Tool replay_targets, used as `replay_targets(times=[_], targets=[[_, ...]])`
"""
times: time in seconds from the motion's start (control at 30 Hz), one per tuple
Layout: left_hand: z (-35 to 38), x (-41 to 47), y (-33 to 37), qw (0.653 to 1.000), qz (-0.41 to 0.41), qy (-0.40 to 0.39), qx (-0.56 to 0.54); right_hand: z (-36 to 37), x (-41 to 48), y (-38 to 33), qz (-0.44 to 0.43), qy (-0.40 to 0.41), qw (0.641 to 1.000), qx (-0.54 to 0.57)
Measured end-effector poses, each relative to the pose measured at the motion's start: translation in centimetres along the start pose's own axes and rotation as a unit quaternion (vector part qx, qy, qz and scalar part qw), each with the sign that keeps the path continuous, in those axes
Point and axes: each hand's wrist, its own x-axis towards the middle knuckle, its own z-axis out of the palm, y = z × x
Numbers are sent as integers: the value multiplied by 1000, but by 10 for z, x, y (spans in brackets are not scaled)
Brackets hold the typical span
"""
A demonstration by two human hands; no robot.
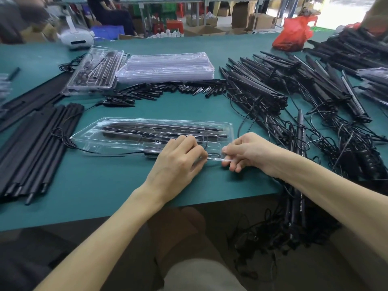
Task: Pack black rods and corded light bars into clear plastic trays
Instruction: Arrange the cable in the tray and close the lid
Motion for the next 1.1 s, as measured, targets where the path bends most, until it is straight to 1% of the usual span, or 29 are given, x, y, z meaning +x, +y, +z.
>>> replay_targets(times=[0.1,0.17,0.27,0.3,0.37,0.73,0.97,1.1], targets=[[-5,-4,-10,998,-20,-42,47,-1,0,0,-2,-4,1000,5],[-13,-5,-24,991,-57,-99,73,-2,0,0,-4,-7,1000,9],[-25,-2,-46,964,-134,-204,103,-3,1,2,-8,-12,1000,15],[-27,-1,-49,955,-144,-233,114,-4,1,2,-8,-14,1000,16],[-26,-1,-50,945,-141,-266,126,-5,2,4,-10,-20,1000,18],[-21,-2,-56,943,-115,-279,142,-11,6,7,-6,-48,998,33],[-23,0,-55,940,-145,-288,110,-11,5,7,-9,-56,997,42],[-23,1,-54,941,-148,-288,100,-8,5,7,-10,-36,999,29]])
